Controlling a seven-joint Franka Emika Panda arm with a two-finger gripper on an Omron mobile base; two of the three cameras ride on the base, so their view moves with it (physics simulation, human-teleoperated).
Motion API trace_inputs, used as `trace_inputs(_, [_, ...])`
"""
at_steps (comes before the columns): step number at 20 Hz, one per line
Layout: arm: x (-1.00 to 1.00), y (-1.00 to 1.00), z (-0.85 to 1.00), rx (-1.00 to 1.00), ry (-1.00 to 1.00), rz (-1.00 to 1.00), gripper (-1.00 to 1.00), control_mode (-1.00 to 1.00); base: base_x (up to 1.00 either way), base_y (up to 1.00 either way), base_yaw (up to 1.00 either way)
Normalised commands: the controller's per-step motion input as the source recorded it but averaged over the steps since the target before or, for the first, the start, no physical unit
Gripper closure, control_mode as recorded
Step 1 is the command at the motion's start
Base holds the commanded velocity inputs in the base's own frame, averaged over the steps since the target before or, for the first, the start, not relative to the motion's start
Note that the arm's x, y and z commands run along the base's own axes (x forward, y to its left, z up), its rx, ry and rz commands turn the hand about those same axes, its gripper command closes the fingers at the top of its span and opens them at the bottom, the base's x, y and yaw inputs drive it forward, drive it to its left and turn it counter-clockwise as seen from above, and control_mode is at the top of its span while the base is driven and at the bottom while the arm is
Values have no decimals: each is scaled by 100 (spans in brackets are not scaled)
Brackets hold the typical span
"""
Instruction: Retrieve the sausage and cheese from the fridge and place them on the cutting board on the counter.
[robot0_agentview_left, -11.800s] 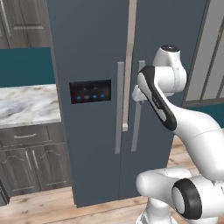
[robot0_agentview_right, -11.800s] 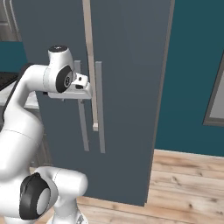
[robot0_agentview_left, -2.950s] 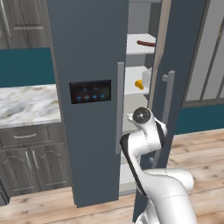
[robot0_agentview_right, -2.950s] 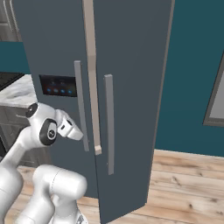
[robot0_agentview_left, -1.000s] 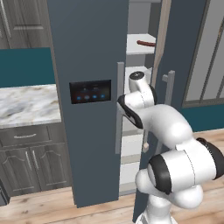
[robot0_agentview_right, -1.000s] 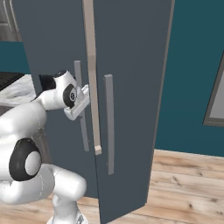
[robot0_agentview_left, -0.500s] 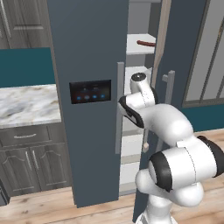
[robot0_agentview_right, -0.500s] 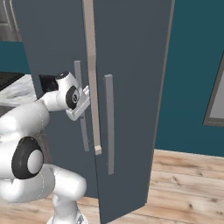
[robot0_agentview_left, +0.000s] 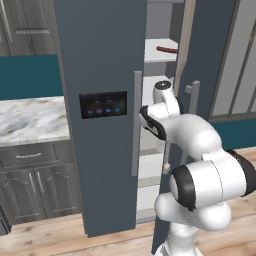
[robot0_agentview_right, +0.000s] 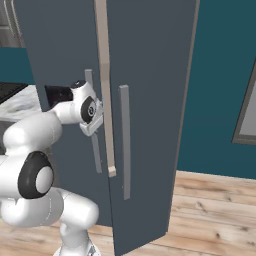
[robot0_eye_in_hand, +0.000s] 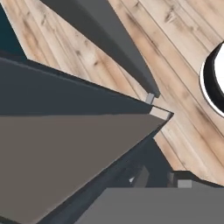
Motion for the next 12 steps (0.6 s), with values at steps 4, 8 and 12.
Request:
trace_inputs(4, [-18, -39, -4, 0, 0, -15, -100, -100, 0, 0, 0])
trace_inputs(8, [-27, -47, 0, 0, 0, -16, -100, -100, 0, 0, 0])
trace_inputs(12, [-34, -57, 0, 0, 0, -17, -100, -100, 0, 0, 0])
